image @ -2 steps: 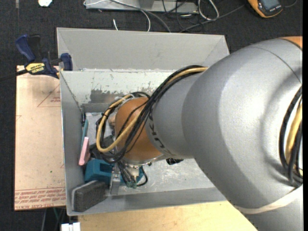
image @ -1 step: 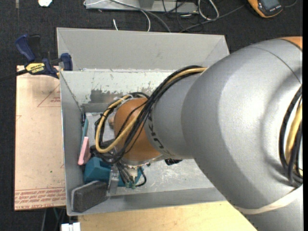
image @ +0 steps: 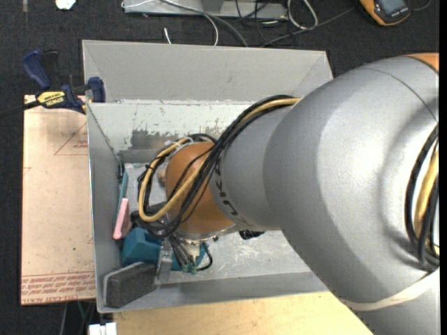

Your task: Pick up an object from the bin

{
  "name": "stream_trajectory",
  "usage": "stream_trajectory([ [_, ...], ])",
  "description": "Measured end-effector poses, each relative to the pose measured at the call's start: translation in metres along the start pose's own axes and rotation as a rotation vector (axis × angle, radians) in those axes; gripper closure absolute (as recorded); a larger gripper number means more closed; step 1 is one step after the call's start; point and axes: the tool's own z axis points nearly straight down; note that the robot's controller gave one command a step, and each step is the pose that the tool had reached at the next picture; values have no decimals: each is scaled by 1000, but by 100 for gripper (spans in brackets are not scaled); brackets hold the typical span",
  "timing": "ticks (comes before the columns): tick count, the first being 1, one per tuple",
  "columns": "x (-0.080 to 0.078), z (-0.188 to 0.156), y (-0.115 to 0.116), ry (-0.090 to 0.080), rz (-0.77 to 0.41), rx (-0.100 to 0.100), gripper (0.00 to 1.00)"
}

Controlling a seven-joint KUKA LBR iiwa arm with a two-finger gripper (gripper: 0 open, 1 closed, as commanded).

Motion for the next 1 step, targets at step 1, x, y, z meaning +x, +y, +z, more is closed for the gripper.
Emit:
stream_trajectory([
  [1, 0, 0, 0, 0, 0, 0, 100],
])
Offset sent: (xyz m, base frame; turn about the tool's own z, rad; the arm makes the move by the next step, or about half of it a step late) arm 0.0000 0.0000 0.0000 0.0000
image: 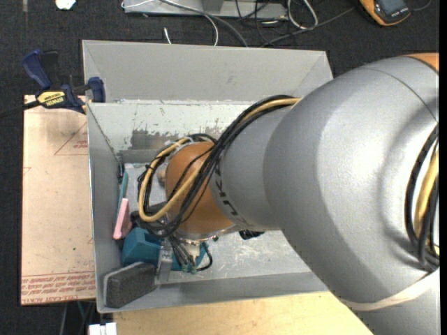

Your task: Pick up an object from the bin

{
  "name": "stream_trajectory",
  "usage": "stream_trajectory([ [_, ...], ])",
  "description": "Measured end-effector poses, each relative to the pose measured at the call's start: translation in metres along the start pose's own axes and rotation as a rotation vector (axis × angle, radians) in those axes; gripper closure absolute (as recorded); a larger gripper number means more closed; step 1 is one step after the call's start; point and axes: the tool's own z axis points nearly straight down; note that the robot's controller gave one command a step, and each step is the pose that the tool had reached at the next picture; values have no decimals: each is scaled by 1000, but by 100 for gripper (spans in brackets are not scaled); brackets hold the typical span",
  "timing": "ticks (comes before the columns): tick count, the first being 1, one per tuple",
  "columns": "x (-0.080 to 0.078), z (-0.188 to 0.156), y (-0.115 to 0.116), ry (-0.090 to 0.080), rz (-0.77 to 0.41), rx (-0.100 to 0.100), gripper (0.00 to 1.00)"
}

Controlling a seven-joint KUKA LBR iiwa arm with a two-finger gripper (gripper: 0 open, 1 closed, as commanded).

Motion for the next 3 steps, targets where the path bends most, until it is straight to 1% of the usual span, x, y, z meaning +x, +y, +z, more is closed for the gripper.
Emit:
stream_trajectory([
  [3, 0, 0, 0, 0, 0, 0, 100],
])
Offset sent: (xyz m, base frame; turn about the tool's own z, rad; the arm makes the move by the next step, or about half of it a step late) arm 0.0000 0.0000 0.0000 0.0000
